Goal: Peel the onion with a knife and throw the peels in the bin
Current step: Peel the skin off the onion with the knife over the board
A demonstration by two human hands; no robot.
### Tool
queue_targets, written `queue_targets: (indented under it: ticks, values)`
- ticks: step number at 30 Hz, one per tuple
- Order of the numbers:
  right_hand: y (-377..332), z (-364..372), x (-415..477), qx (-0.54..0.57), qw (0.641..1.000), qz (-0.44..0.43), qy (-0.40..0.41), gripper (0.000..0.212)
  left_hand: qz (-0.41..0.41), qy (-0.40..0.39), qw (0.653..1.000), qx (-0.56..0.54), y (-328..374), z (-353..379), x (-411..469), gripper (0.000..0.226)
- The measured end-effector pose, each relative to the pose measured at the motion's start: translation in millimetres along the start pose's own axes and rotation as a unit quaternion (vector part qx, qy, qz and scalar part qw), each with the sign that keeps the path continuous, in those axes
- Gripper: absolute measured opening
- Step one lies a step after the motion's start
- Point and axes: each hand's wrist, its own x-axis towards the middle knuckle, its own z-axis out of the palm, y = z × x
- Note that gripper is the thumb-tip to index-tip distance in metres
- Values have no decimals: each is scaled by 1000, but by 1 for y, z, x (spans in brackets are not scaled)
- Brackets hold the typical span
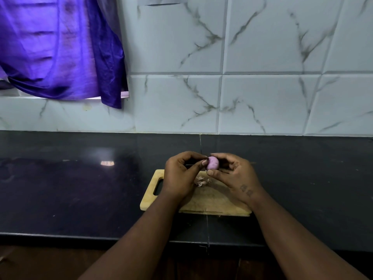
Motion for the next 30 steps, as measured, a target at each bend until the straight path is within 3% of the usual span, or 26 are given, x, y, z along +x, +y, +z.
queue_targets:
  ticks: [7, 12, 17, 30]
  values:
    - [-4, 4, -2, -37, 999, -17, -2, 39, -19, 15, 999, -44, -3, 0, 2, 11]
    - [-3, 10, -3, -53, 998, -38, -20, 48, -70, 73, 982, -157, -9, 0, 7, 17]
    - [0, 7, 0, -18, 999, -12, -30, 47, -100, 39, 972, -210, -10, 0, 6, 22]
    - [4, 6, 3, 60, 998, 15, -32, 44, -66, 9, 987, -149, -5, 0, 5, 17]
